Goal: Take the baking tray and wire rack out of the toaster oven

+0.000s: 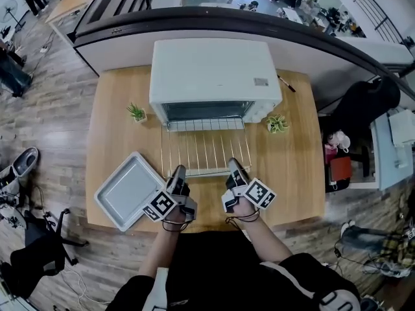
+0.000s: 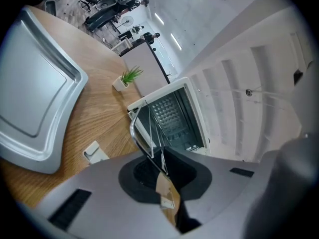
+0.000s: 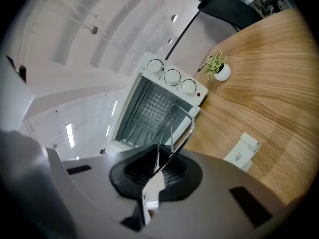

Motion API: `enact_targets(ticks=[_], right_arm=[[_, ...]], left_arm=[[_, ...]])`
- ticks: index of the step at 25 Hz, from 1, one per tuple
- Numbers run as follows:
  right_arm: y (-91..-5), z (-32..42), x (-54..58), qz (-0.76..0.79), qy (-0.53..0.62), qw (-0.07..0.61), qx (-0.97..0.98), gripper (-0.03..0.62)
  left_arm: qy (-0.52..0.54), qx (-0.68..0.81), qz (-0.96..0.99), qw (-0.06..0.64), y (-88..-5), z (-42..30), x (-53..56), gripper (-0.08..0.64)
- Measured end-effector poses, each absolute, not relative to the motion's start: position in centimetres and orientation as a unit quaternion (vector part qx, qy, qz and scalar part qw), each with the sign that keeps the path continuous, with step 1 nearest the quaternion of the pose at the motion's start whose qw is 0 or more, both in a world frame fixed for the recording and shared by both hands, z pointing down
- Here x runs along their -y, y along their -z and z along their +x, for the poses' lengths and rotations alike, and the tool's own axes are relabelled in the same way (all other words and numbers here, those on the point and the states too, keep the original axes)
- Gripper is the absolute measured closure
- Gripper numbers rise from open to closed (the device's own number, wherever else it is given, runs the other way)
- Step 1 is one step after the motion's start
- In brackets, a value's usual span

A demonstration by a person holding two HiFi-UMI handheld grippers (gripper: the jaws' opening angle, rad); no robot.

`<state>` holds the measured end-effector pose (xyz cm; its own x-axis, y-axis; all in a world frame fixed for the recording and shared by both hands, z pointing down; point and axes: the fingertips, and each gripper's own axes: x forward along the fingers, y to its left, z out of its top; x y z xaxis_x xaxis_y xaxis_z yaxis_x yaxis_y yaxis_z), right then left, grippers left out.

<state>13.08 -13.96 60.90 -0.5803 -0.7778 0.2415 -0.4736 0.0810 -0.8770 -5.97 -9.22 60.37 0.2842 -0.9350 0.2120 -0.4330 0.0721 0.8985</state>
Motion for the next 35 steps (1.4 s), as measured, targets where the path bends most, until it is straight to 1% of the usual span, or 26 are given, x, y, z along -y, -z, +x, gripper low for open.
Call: enact_targets(ticks=[8,15,26,35], right_arm=[[-60.4,7.6,11.3,-0.398,0.522,0.101,-0.748,0.569],[-60.2,1.6,10.1,-0.351,0.523,0.060,-0.774,0.563],[-60.1,-9.7,6.4,-0.255,0.521,-0.014,-0.815,0.558],[-61.6,-14.9,2.4,-0.200,0.526,-0.067,-0.824,0.552]], left_arm=[[0.272,0.567,0.604,0.490,-60.2,-10.7,4.6,0.528],[0.294,0.602,0.573,0.472,-59.9,-15.8,1.2,0.526],[0.341,0.668,0.496,0.437,-60.1,-24.3,-6.3,0.526],[0.349,0.705,0.445,0.427,-61.2,-27.4,-12.2,0.526]])
